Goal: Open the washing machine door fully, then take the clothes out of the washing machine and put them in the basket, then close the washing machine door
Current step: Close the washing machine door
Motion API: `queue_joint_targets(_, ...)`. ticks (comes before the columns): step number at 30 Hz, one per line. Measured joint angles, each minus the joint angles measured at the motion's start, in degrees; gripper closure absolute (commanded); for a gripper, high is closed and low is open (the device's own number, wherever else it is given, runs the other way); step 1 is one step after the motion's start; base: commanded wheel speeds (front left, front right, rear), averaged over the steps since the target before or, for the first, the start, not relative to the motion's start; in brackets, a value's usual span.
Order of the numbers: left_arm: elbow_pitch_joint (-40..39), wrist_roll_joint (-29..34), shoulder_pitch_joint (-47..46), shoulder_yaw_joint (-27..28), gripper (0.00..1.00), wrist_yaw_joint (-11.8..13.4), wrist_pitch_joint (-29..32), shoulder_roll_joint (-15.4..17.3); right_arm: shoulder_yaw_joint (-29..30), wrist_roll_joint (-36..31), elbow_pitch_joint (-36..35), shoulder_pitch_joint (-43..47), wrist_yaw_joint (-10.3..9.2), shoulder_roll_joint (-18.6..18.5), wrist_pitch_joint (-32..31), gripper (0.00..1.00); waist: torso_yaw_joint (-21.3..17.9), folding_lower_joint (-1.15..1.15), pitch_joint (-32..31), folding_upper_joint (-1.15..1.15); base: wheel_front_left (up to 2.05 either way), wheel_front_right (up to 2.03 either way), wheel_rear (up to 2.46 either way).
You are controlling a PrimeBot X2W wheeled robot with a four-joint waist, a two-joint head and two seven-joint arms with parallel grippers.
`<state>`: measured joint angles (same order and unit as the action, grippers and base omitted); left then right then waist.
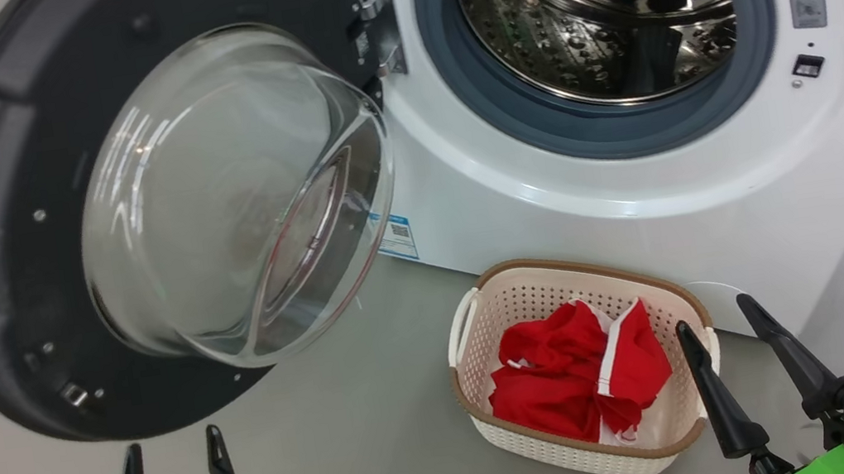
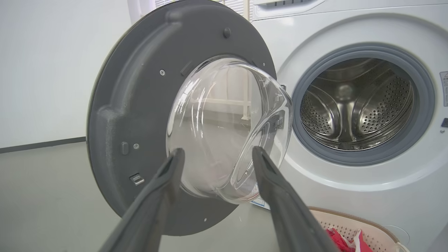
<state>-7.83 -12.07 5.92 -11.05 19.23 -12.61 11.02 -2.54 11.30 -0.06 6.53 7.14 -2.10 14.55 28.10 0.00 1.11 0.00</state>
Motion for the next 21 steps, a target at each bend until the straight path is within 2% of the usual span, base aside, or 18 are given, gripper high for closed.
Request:
queue_joint_targets(7,-0.54,-0.03,0.70,0.56,0.00,0.92,-0.02,0.01,-0.36,0.00,-0.01,-0.01,0.00,0.00,-0.44,0.00,1.94,0.00,-0.24,0.00,0.00,0.00,0.00)
queue_joint_targets(9,-0.66,-0.27,1.26,0.78,0.70,0.92,-0.10,-0.01,-0.42,-0.01,0.00,-0.01,0.00,0.00,-0.44,0.00,1.99,0.00,-0.16,0.00,0.00,0.00,0.00)
queue_joint_targets(10,-0.80,-0.35,1.26,0.88,1.00,0.92,-0.13,-0.01,-0.45,-0.01,0.00,-0.01,0.00,0.00,-0.45,0.00,1.99,0.00,-0.17,0.00,0.00,0.00,0.00)
queue_joint_targets(21,-2.94,-2.41,-0.27,5.10,1.00,0.66,-1.47,0.68,-0.57,-0.01,0.31,-0.01,0.00,0.00,-0.53,0.00,1.71,0.00,-0.85,0.00,0.00,0.00,0.00)
